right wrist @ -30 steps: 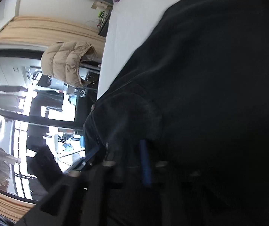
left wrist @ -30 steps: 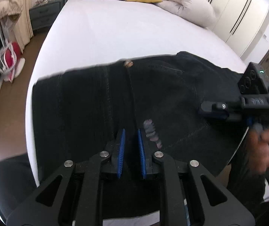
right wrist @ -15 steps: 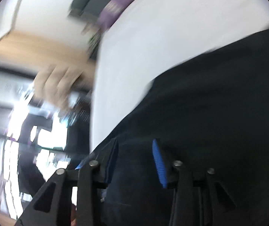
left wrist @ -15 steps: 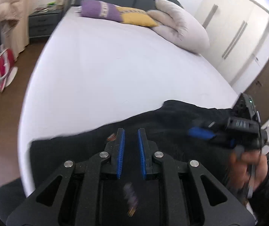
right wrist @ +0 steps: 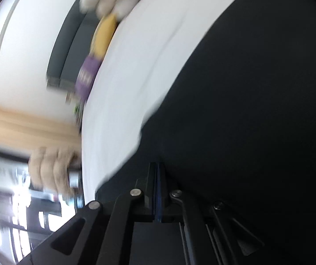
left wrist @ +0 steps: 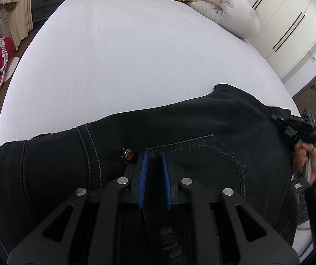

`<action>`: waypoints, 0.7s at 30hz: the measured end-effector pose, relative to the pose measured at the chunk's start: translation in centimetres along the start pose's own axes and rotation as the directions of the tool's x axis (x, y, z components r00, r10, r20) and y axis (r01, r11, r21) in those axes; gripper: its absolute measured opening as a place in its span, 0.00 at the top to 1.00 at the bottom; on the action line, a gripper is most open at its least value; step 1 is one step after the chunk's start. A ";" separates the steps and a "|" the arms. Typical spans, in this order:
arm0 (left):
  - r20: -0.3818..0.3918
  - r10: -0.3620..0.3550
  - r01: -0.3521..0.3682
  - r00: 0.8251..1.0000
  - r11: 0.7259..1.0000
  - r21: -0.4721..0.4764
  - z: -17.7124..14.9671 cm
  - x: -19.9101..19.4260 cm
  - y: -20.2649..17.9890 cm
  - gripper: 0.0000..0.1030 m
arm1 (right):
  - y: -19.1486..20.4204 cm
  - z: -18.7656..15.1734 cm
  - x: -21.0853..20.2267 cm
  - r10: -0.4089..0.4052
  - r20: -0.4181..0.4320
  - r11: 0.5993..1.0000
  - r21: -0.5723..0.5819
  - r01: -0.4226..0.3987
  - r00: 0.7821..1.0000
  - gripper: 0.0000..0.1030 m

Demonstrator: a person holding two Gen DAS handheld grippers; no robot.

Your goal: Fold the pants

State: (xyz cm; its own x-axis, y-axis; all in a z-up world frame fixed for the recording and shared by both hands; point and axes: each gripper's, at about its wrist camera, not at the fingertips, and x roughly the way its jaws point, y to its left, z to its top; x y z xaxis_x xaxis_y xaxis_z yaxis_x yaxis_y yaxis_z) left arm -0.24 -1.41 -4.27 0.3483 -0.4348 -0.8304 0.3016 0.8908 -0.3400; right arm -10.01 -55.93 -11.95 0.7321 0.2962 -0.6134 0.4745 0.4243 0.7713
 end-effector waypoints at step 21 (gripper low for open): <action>-0.019 -0.020 0.022 1.000 0.989 0.149 -1.1 -1.3 -7.4 0.87 | 4.3 -9.8 -4.1 0.172 -0.123 0.980 -0.076 -0.182 0.977 0.52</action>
State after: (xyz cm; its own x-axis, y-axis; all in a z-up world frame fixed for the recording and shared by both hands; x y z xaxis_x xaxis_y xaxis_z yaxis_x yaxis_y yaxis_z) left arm -3.94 -7.33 -1.13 0.3251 -0.4496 -0.8320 0.4383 0.8512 -0.2887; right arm -15.73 -46.92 -7.75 0.7371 0.4677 -0.4878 0.2946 0.4272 0.8548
